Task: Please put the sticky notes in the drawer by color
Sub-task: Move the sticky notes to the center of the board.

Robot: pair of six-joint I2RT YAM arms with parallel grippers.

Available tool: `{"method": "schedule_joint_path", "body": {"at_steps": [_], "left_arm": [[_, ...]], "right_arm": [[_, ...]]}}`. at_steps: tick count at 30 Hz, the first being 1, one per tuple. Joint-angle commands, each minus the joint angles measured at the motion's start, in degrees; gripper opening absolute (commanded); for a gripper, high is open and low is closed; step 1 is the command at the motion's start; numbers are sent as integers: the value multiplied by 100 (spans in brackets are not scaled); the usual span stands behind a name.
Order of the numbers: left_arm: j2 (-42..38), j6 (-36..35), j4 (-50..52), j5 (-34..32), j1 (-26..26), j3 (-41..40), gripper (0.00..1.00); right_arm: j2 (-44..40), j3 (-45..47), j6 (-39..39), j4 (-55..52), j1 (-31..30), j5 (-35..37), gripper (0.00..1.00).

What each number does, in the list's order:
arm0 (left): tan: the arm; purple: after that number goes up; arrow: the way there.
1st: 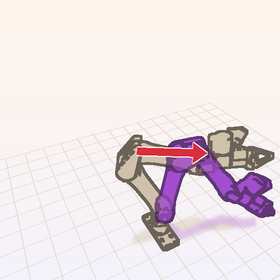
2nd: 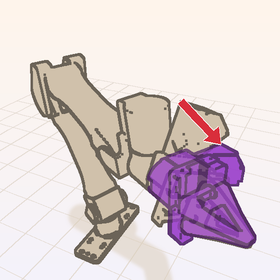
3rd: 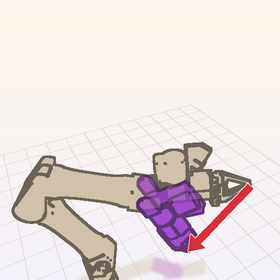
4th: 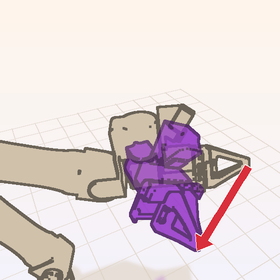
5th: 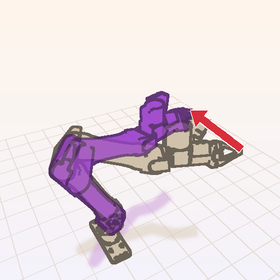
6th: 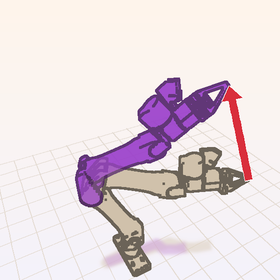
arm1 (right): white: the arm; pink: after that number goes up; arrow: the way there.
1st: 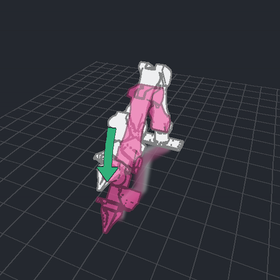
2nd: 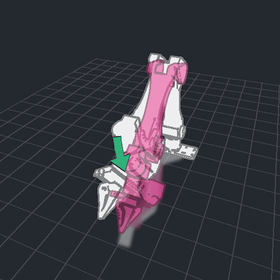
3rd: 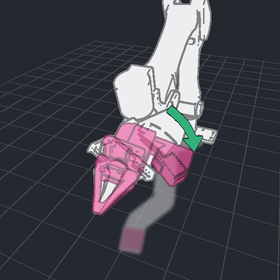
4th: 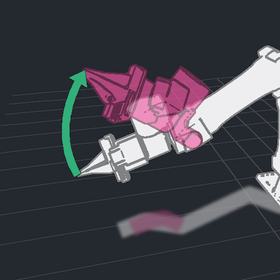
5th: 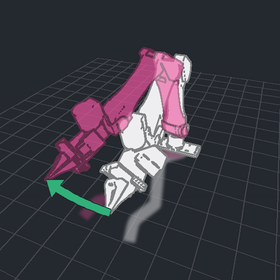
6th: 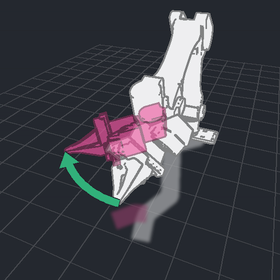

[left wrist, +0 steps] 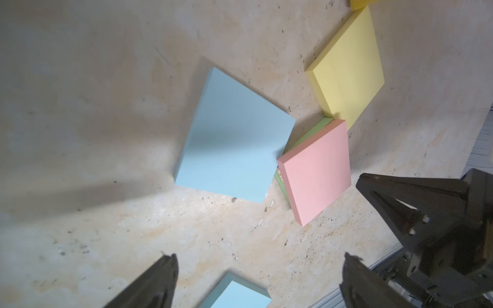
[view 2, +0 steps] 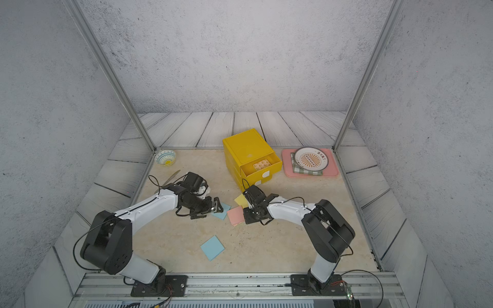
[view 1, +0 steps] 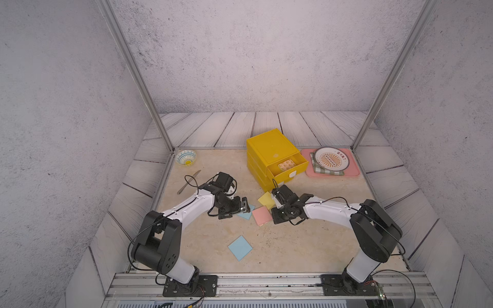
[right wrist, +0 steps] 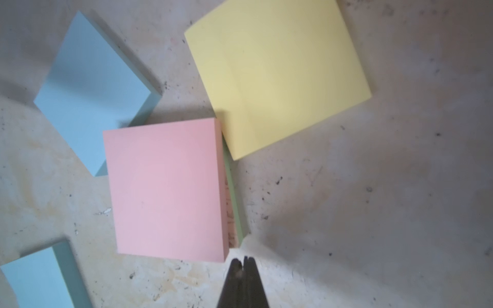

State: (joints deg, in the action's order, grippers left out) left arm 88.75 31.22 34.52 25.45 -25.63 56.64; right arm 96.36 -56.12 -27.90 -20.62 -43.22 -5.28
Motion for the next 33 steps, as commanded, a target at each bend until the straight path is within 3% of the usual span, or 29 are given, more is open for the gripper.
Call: {"method": "schedule_joint_path", "body": {"at_steps": [1,5,9,18,33], "left_arm": [[208,44,29,-6,-213,124,98],[510,138,-147,52,-442,214,91],[740,277,-392,274,-460,405,58],[1203,448,-606,328,-680,542,57],[1617,551,-838,494,-882,770,40]], "right_arm": [[-275,10,8,-219,41,101,0],[-314,-113,-2,-265,27,-89,18],[-410,-154,-14,-340,33,-48,23],[-808,91,52,-539,49,382,22],[-872,254,98,-618,59,519,18]]}}
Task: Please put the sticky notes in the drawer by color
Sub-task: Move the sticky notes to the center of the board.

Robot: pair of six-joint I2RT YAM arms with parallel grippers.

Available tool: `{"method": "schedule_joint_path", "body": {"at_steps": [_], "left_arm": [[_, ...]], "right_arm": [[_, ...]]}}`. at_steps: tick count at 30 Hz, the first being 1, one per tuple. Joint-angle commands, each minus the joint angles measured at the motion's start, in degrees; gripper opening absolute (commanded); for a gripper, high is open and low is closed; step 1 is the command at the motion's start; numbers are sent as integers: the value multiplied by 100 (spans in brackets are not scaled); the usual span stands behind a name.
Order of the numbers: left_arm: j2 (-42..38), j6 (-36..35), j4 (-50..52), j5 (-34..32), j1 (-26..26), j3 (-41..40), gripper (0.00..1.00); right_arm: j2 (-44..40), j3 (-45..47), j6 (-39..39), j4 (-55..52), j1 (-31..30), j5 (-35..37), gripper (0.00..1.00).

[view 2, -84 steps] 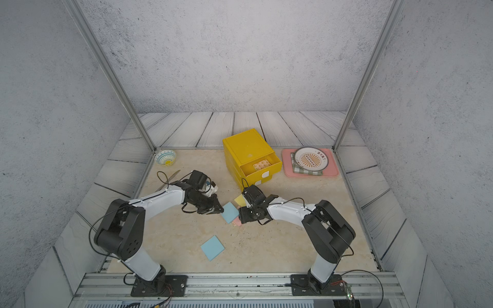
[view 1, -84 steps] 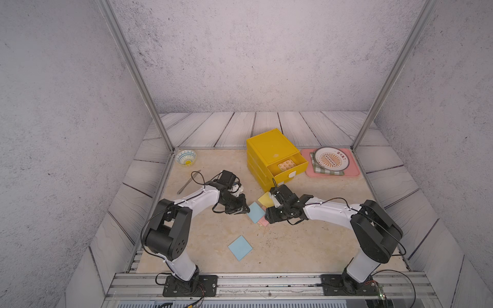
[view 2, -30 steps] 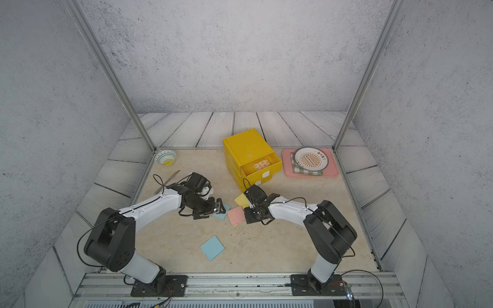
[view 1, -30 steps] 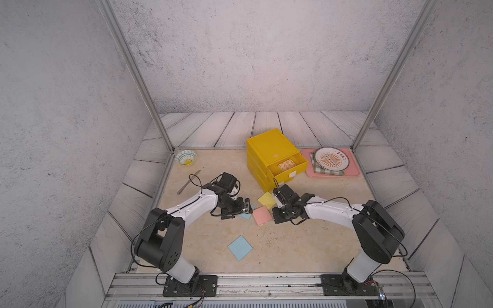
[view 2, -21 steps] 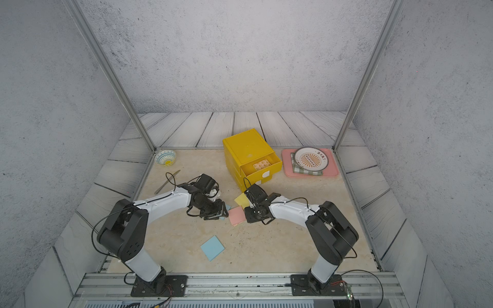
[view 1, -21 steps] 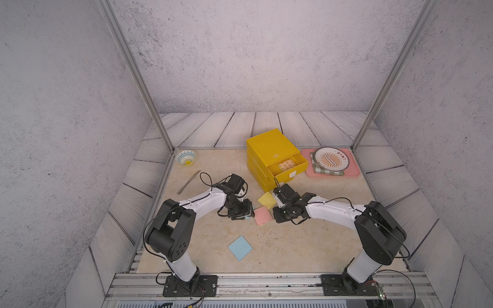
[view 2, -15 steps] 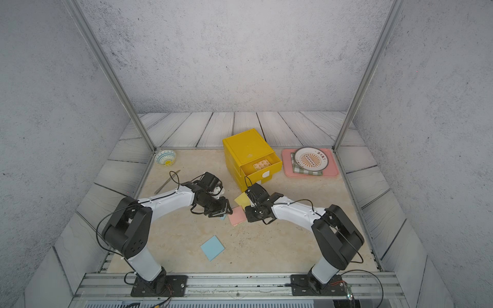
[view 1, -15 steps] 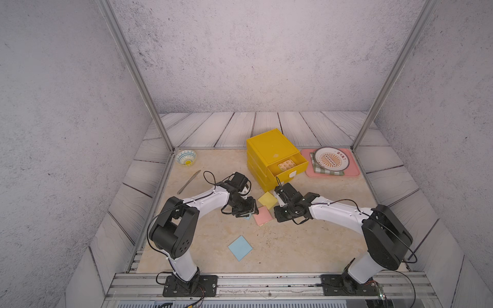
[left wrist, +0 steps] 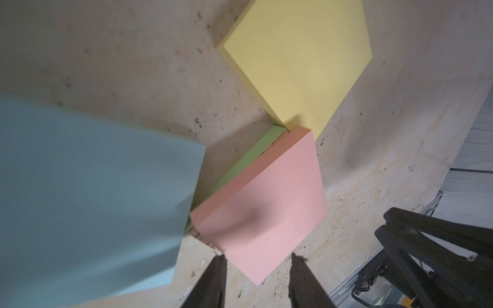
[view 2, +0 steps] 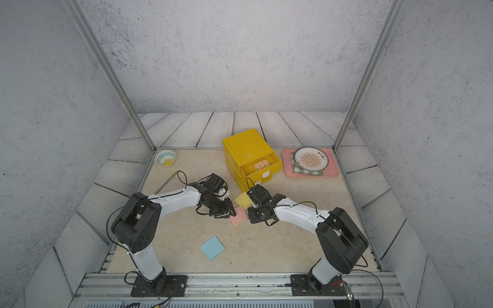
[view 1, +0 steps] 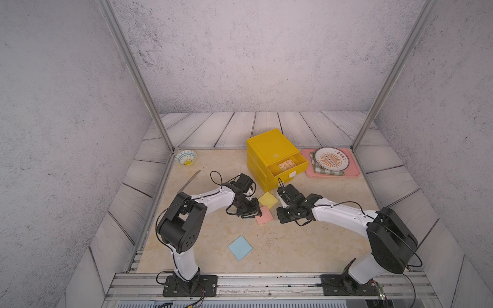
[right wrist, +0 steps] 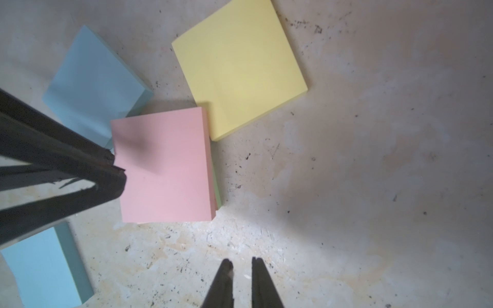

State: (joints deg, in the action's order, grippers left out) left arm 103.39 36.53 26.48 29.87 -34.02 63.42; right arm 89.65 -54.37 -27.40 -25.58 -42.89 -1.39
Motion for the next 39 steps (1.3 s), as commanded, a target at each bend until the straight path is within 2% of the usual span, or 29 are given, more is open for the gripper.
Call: {"method": "schedule_joint_path", "body": {"at_steps": [1,8,17,25,32,34,36,39], "left_arm": [[201,31,-62,65,-59,106,41],[485,45,-38,134,-154,338,41],[919,172,50,110,-668,946,41],[1388,445,-307,253,-1030,1219,41],[1508,550,-393,382,-1226,1673,49],[1504,473,-306,358,-1239,1738,51],[1416,322,-161,238,-1221,1634,52],[998,274,-211,107,-1115,1037,53]], "right_arm": [[-216,91,59,-144,28,143,18],[-394,251,50,-155,92,169,18],[-566,480,6,-174,202,227,17],[-1081,789,-103,-263,446,299,18],[-1200,911,-83,-287,547,220,19],[-1180,885,-50,-290,549,102,20],[-1132,875,82,-142,553,-374,23],[-899,898,71,-3,538,-930,33]]}}
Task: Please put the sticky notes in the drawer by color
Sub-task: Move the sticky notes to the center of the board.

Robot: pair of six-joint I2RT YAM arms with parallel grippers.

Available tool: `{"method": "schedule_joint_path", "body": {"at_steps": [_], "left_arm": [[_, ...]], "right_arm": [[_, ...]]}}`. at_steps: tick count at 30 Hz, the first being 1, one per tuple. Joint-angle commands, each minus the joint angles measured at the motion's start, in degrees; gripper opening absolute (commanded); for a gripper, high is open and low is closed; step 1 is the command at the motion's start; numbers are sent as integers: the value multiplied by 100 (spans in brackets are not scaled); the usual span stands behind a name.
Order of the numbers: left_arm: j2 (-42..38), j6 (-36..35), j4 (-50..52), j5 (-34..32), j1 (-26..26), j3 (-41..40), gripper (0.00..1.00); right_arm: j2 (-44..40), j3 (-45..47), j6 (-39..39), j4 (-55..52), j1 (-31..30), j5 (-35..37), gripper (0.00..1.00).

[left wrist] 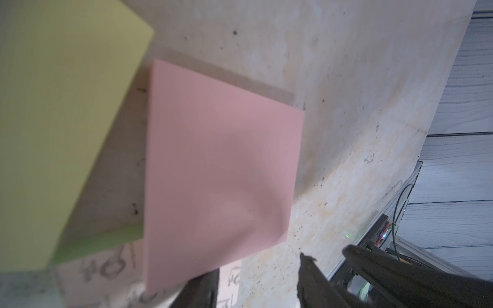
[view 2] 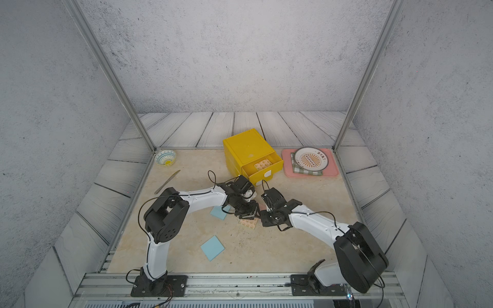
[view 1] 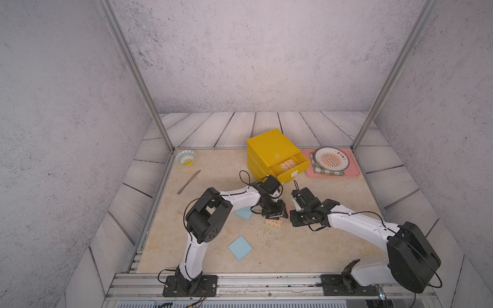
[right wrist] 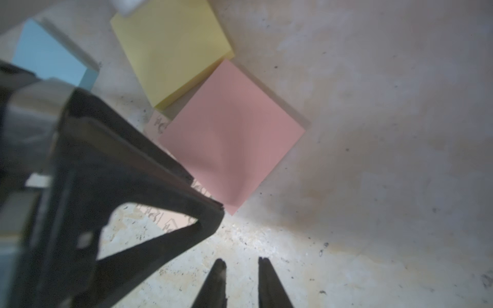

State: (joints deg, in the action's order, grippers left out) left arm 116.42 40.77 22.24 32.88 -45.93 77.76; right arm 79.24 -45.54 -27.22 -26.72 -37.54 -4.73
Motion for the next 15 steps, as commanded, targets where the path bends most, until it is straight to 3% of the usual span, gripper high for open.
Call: {"method": "schedule_joint_path", "body": {"at_steps": [1,4,6,12,15], "left_arm": [[-550,-168,185,-216,122,-647,54],[-1451,-251,309,-588,271,-1296,60],[-1918,-289,404,-727,423,-1521,68],[-2213,-393,411,-510,894,-1841,70],[-2272,-480,450,-521,1062,-1902,70]], "right_arm": [[194,70,-2,197,-12,-697,39],[159,291,-272,439,-53,-668,58],[24,425,-531,584,-67,-587,65],[70,136,-943,501,-431,-376,70],[470,-171,-1070,533,-823,-104,82]]}}
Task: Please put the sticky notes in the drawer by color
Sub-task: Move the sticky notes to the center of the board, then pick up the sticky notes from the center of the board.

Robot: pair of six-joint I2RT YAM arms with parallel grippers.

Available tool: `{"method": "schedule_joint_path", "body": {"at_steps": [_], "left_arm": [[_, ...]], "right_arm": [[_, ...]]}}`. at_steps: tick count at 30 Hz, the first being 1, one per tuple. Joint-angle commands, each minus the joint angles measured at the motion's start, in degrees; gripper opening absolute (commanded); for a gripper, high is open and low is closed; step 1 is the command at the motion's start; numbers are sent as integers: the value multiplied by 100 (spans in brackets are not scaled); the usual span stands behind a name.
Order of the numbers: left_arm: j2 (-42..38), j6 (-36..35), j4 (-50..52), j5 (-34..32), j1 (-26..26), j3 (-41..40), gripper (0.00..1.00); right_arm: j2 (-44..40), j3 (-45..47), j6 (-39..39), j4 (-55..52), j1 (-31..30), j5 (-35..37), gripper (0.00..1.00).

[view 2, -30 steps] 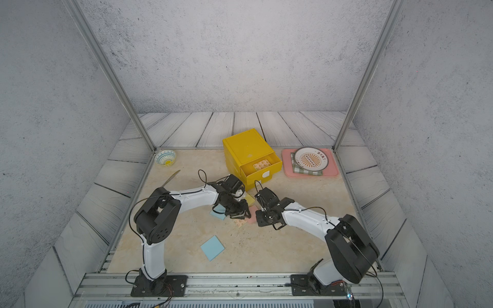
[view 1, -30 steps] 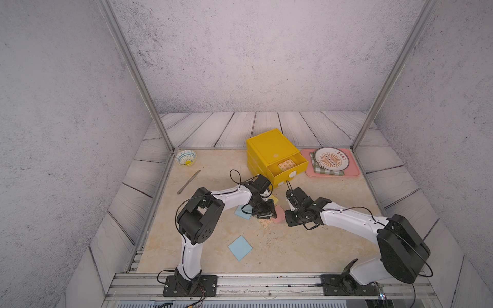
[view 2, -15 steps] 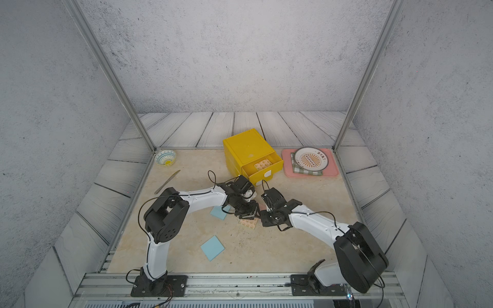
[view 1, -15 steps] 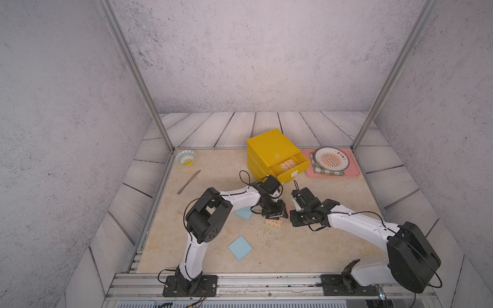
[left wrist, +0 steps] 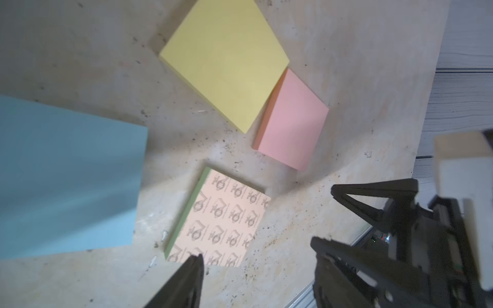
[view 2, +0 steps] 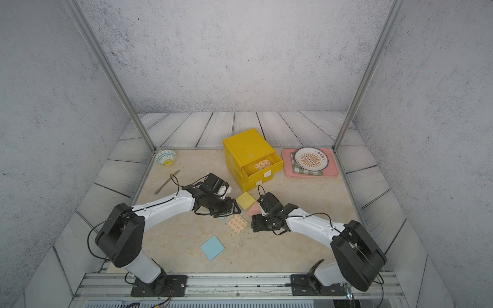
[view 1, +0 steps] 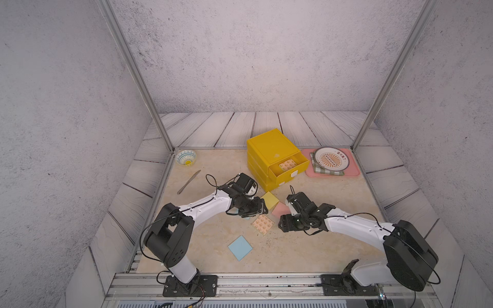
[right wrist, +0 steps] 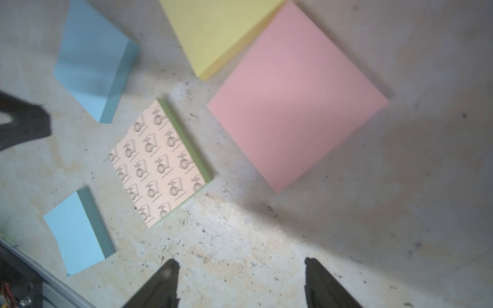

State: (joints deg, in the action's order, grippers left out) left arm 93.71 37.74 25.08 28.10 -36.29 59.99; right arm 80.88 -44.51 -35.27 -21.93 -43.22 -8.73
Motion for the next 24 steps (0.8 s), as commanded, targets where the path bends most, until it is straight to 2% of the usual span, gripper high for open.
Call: {"method": "schedule_joint_path", "body": {"at_steps": [1,2,5,13,17,24], "left_arm": [[-55,-204,193,-47,145,-156,69],[-139,-195,207,-103,185,-225,69],[-605,-86,53,-178,386,-636,69],[-1942,156,-63,-739,1132,-1430,70],[-1992,151,-94,-810,1203,-1406,70],[-1612,87,-14,-487,1258,-1162,70]], "right_arm": [[493,-438,-181,18,-392,409,84],[651,-618,-114,-63,-492,529,88],[1215,-1158,313,-403,-722,894,90],[2234,-2108,1694,-1113,-844,1205,93],[2538,-2361,2071,-1288,-965,1077,93],[3038,-2779,2187,-1435,-1302,1284,93]]}}
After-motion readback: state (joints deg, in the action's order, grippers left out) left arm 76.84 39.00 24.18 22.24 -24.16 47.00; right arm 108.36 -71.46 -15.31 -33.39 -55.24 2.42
